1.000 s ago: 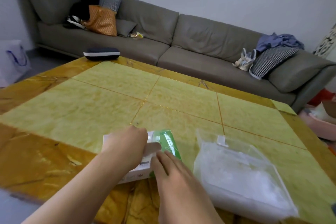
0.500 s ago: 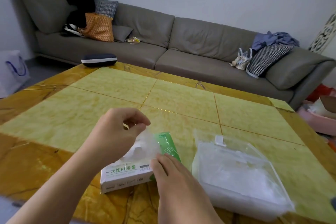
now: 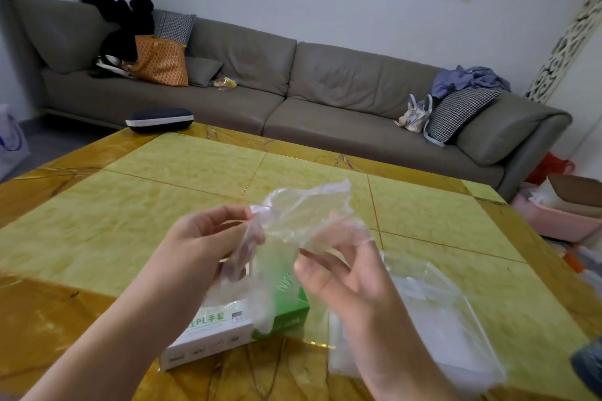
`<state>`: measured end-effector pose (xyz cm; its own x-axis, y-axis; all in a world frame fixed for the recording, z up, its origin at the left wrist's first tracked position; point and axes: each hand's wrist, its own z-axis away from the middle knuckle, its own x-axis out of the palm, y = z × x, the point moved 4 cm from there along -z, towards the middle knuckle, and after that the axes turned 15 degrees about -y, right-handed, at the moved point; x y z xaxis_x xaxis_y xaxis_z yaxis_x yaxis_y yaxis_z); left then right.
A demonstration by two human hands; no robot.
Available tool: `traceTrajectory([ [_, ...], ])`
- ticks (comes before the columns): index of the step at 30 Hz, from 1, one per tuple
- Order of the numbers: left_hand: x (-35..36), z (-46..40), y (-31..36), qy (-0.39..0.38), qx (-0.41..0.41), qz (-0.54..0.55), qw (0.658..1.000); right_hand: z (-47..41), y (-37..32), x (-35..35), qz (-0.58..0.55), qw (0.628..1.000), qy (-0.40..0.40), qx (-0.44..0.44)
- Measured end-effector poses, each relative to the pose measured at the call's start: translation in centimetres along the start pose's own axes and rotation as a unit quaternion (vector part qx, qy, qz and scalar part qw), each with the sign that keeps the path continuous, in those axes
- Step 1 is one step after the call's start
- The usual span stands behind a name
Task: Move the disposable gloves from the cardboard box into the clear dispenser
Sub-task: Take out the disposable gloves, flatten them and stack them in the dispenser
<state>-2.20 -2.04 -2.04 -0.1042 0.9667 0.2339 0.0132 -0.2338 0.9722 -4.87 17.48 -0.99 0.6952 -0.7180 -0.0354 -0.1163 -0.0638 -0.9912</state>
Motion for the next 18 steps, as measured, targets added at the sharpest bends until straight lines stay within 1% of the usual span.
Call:
traceTrajectory([
  [2, 1.0, 0.0, -0.8, -0.029, -0.038, -0.03, 0.998, -0.1, -0.5, -1.3, -0.054, 0.996, 0.066, -0.014],
  [5, 2.4, 0.2, -1.4, -0.077, -0.067, -0.049, 0.994, 0.1, -0.5, -3.0, -0.032, 0.988, 0.152, 0.001],
  [7, 2.9, 0.0, -1.6, -0.106, -0.092, -0.021, 0.99, 0.4, -0.1, -3.9, -0.032, 0.983, 0.18, 0.015],
  [9, 3.1, -0.3, -2.0, -0.145, -0.128, 0.012, 0.981, 0.6, 0.0, -4.0, -0.04, 0.982, 0.183, 0.021],
  [10, 3.2, -0.2, -2.1, -0.161, -0.128, -0.013, 0.978, 0.6, 0.1, -4.0, -0.042, 0.983, 0.178, 0.022],
  [11, 3.1, 0.1, -1.9, -0.175, -0.114, -0.073, 0.975, 0.6, 0.1, -3.8, -0.043, 0.983, 0.175, 0.026],
  [12, 3.3, 0.4, -1.7, -0.185, -0.092, -0.134, 0.969, 0.6, 0.2, -3.7, -0.043, 0.984, 0.173, 0.028],
  [13, 3.9, 0.8, -1.1, -0.196, -0.062, -0.157, 0.966, 0.6, 0.2, -3.7, -0.042, 0.984, 0.173, 0.03],
  [14, 4.6, 1.1, -0.8, -0.213, -0.039, -0.159, 0.963, 0.6, 0.3, -3.7, -0.042, 0.983, 0.173, 0.031],
  [16, 5.7, 1.6, -0.5, -0.249, -0.031, -0.154, 0.956, 0.8, 0.4, -3.8, -0.04, 0.983, 0.177, 0.036],
  [17, 6.0, 1.5, -0.6, -0.245, -0.03, -0.156, 0.956, 0.8, 0.5, -3.8, -0.04, 0.982, 0.178, 0.04],
  [18, 5.8, 1.5, -0.8, -0.221, -0.022, -0.169, 0.96, 0.8, 0.5, -3.8, -0.037, 0.983, 0.176, 0.043],
])
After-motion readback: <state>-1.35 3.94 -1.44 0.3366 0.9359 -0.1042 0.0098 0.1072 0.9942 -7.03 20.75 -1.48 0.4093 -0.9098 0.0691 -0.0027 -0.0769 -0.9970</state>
